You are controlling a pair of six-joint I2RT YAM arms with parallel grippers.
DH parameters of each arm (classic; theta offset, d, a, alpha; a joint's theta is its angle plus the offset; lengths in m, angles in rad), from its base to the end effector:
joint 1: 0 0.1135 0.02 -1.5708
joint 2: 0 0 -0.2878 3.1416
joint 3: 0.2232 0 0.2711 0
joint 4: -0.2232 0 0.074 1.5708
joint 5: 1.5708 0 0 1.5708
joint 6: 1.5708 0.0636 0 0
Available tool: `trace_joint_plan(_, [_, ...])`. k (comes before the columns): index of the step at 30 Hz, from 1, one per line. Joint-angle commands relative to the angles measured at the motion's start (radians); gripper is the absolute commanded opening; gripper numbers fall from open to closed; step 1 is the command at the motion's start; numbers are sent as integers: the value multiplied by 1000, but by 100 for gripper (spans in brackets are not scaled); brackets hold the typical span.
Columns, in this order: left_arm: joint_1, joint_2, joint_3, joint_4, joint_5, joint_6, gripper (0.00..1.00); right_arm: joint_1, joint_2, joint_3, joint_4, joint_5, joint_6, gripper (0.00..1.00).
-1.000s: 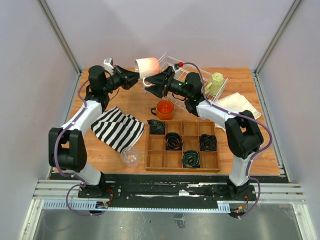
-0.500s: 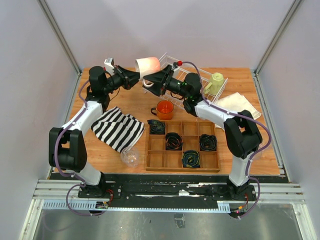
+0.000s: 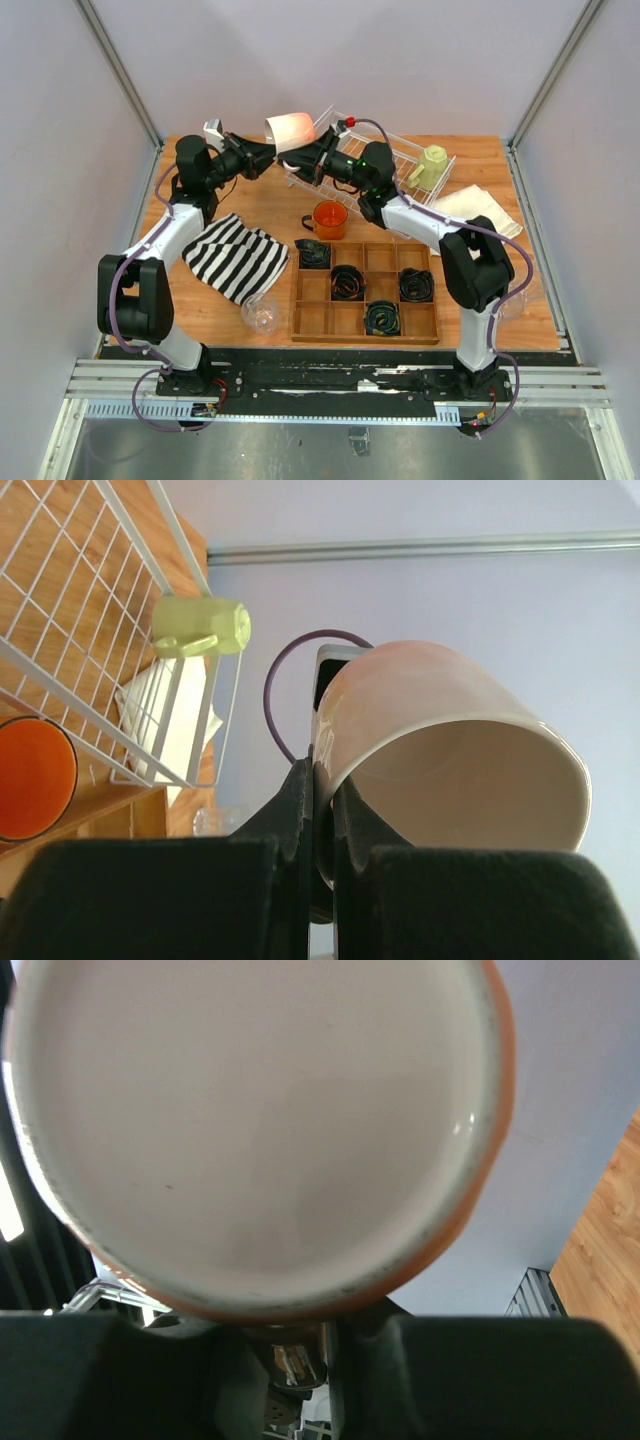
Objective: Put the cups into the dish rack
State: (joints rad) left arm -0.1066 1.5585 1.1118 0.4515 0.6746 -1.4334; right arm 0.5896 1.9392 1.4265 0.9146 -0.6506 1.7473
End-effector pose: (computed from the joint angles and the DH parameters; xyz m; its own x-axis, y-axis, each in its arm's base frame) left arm 0.3980 -0.0825 0.3418 -0.6968 -0.7034 -0.1399 0.1012 0.0967 -0.9902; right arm 0.3926 0.3090 0.3533 -0.9488 0.3078 -0.0716 -0.1610 -0.2758 0.9476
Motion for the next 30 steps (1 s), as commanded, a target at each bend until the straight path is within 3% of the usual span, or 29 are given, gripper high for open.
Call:
trace_joint_plan(1, [-31,-33,4,65,106,31,0,30,12,11,45,49,27,17])
trace_joint_plan(4, [-31,-26,14,41,108,44,2,29,-3,-11,47,42,23,1])
trace_joint_plan(8, [-31,-24,43,-33,96,99,11,15,-54,-55,-2,41,-39,1])
trace_joint_plan(14, [-30,-19,103,-192,52,226,41,-42,-160,-111,-127,42,-161,1])
trace_joint_plan(18, [-30,1,124,-240,34,275,51,-83,-217,-130,-189,33,-225,1])
trace_joint_plan(21, [-30,31,180,-336,8,381,53,-118,-265,-148,-261,26,-283,1])
trace_joint_plan(26, [-30,120,360,-584,-73,618,53,-170,-363,-96,-645,31,-568,1])
trace_joint_plan(30, [-30,184,455,-722,-164,778,54,-177,-397,49,-1084,186,-837,1])
